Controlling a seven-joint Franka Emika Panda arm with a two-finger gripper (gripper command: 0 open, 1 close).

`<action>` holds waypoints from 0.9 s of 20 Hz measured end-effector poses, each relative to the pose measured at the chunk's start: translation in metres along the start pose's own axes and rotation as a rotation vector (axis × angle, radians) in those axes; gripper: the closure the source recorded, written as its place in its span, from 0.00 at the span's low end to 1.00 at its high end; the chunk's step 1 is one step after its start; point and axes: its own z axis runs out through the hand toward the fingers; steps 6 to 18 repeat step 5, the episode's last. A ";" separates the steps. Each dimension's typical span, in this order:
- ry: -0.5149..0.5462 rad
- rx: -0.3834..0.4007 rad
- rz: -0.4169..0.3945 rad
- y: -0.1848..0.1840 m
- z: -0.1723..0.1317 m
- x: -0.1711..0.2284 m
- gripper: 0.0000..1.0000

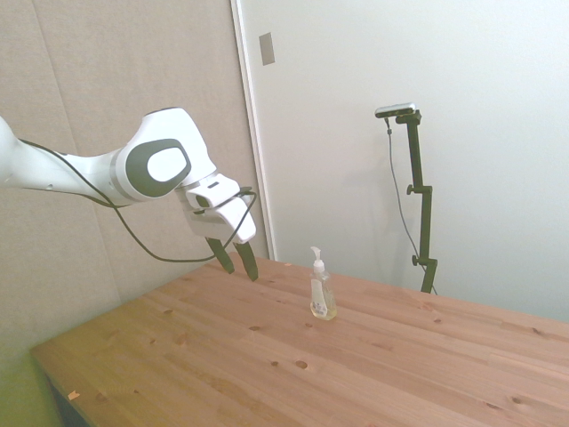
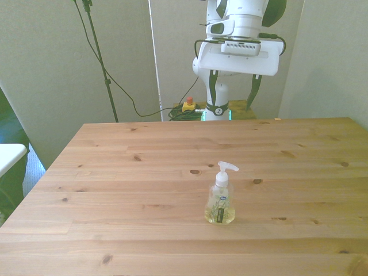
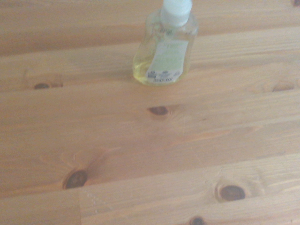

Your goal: Stand the sanitizer

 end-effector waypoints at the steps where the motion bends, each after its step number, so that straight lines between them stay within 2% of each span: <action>1: -0.018 -0.007 -0.012 0.008 0.001 -0.006 0.00; 5: -0.086 -0.016 -0.056 0.040 0.005 -0.033 0.00; 18: -0.086 -0.016 -0.056 0.040 0.005 -0.033 0.00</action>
